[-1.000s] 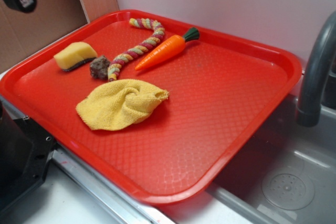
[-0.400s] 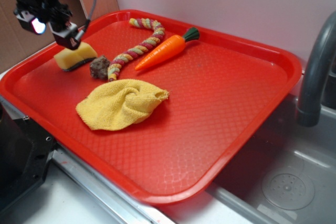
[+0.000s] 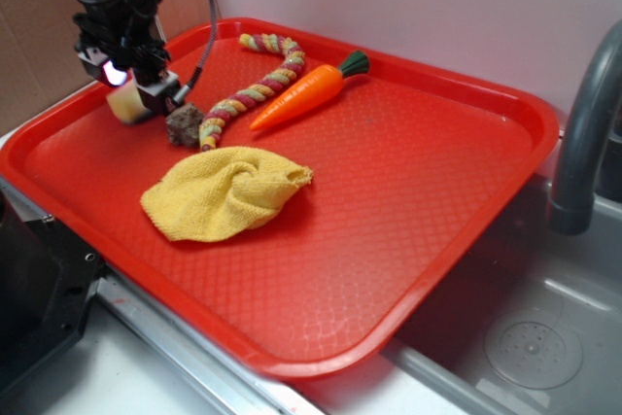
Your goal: Grab the green sponge.
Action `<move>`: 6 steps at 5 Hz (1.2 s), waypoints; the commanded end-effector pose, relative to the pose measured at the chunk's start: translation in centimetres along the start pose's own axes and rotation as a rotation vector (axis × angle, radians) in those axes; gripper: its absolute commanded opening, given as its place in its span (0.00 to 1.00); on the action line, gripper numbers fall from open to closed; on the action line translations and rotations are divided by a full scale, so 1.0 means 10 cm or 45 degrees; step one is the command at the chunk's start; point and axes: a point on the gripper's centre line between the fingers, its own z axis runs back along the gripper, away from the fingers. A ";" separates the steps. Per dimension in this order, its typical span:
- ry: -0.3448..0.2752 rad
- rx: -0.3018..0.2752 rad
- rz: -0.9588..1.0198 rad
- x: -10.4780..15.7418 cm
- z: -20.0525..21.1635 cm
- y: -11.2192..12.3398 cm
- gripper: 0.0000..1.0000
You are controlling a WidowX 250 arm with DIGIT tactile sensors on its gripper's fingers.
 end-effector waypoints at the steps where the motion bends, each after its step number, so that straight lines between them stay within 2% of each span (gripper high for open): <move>1: -0.059 -0.010 -0.012 0.10 -0.03 0.08 0.00; 2: -0.065 -0.013 -0.014 0.10 0.03 0.08 0.00; 3: -0.054 -0.037 -0.021 0.09 0.27 0.01 0.00; 4: 0.076 -0.056 -0.046 0.09 0.81 -0.19 0.00; 5: 0.078 -0.133 -0.100 0.02 1.16 -0.32 0.00; 6: 0.105 -0.216 -0.248 -0.09 1.46 -0.65 0.00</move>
